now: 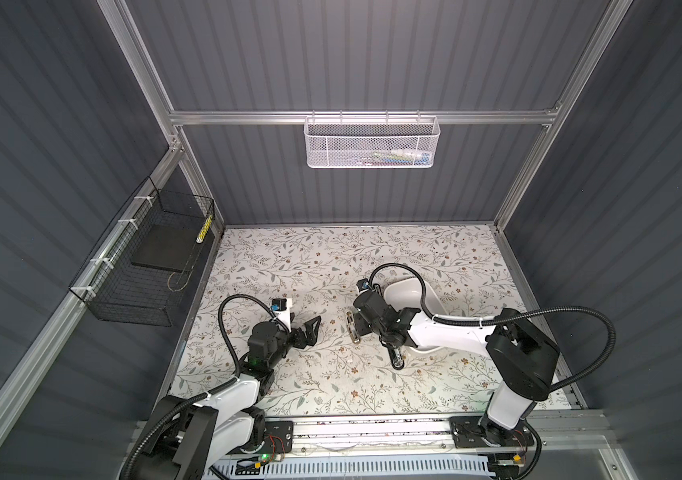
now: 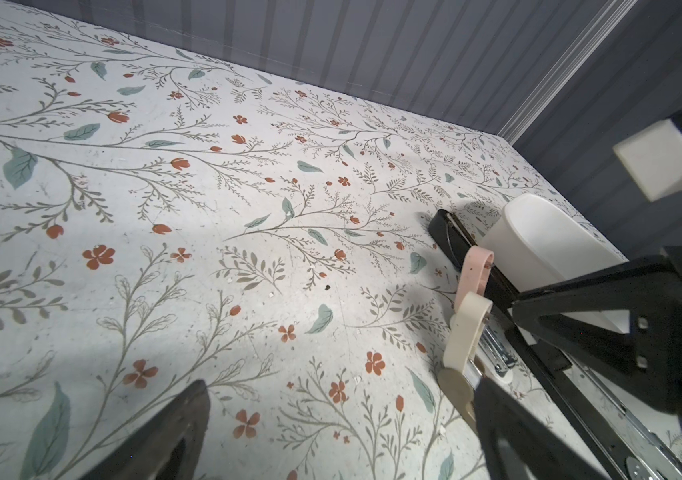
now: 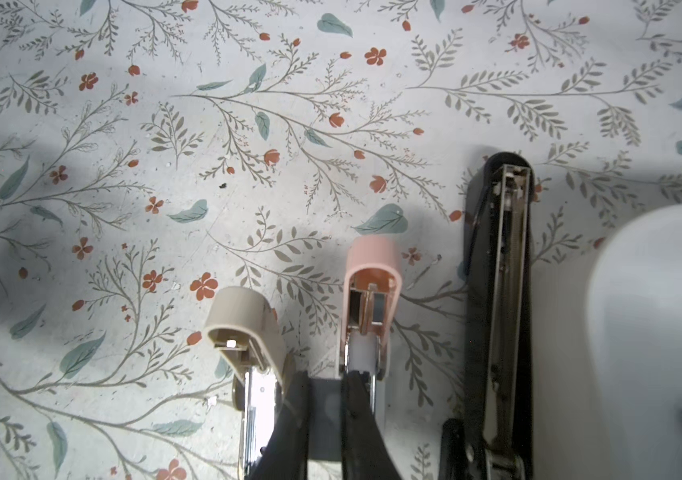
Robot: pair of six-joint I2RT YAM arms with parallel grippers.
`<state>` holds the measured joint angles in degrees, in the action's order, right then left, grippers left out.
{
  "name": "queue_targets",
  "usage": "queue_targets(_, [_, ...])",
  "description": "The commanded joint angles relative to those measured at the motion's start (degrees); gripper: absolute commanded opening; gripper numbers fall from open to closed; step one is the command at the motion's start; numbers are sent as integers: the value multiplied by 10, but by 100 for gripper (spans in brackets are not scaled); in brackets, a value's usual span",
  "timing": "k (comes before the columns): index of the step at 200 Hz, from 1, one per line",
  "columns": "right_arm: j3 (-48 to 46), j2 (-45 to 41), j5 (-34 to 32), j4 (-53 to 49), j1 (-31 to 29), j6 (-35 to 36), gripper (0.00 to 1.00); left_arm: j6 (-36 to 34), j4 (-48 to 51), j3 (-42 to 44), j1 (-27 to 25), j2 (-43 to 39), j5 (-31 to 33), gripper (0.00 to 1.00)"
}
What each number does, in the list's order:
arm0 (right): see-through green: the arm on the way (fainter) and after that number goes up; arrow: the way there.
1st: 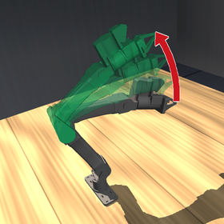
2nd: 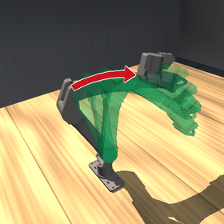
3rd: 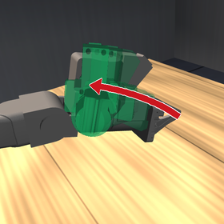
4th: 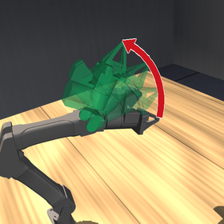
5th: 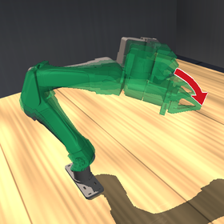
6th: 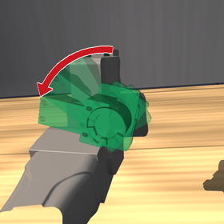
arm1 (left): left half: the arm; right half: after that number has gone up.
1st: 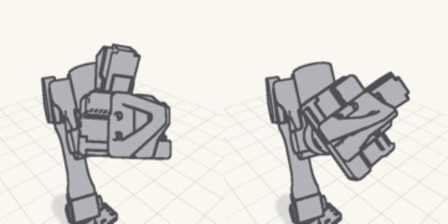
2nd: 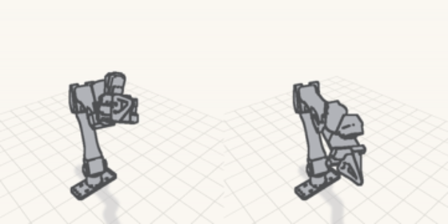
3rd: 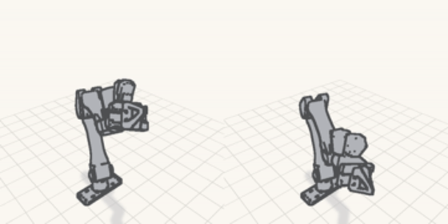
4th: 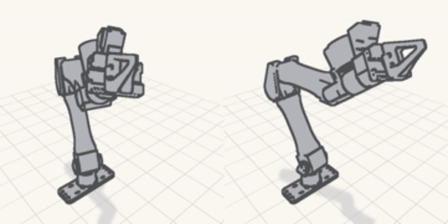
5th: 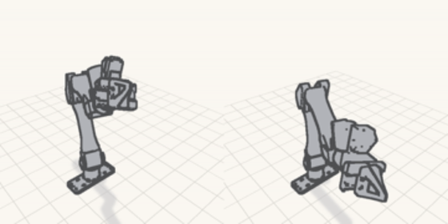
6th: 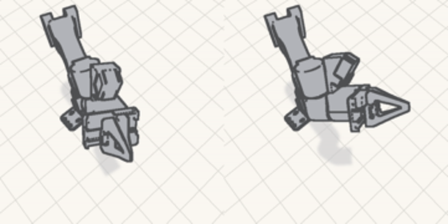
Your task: Load the staples into the stapler
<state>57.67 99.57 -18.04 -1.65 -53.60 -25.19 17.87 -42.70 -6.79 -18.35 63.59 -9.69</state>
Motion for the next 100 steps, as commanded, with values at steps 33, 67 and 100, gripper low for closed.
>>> queue_targets(33, [-54,-2,-20,75,3,28,0,2,9,-18,-3,-8,19,99])
queue_targets(67, [-110,-41,-32,128,3,19,0,2,11,-25,-3,5,16,99])
queue_targets(100, [-136,-41,-40,162,3,6,0,2,10,-28,-4,10,13,99])
